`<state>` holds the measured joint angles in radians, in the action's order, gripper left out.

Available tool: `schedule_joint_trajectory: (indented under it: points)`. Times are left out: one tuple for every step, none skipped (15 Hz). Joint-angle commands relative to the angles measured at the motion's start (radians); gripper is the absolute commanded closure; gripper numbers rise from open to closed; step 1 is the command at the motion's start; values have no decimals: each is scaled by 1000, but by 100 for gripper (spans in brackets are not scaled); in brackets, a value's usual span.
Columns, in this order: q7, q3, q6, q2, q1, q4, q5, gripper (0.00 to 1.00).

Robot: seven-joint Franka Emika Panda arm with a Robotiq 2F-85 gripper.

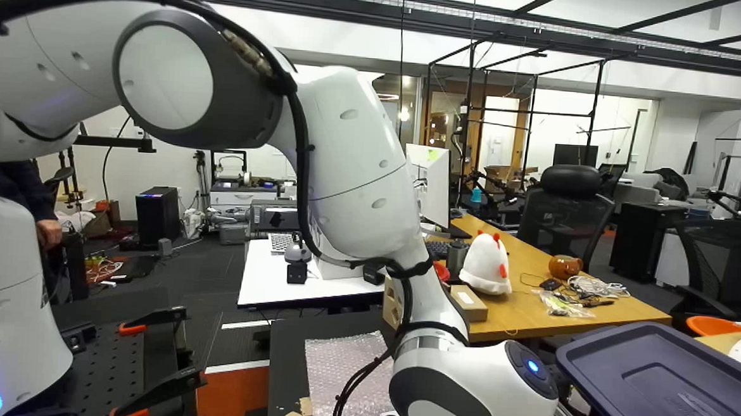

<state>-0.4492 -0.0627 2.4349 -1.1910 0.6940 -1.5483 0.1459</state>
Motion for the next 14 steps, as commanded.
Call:
schedule_joint_trajectory:
  points:
    - [-14,-34,-3,22,39,-56,47,57]
    - [-2,-34,-5,27,38,-64,54,64]
    - [11,-31,-6,42,34,-75,59,73]
    - [26,-26,-5,59,28,-93,66,79]
    - [43,-22,5,82,20,-121,73,87]
    - [60,-17,14,107,12,-151,80,93]
    - [76,-15,19,131,6,-179,87,99]
    - [101,-9,31,165,-5,-218,93,100]
    - [124,-3,37,196,-18,-253,97,100]
    - [157,6,46,234,-35,-293,101,100]
    - [191,17,58,274,-56,-336,103,100]
    - [230,30,66,310,-79,-372,101,100]
    - [267,47,73,344,-107,-405,99,100]
    - [313,69,67,377,-142,-431,96,100]
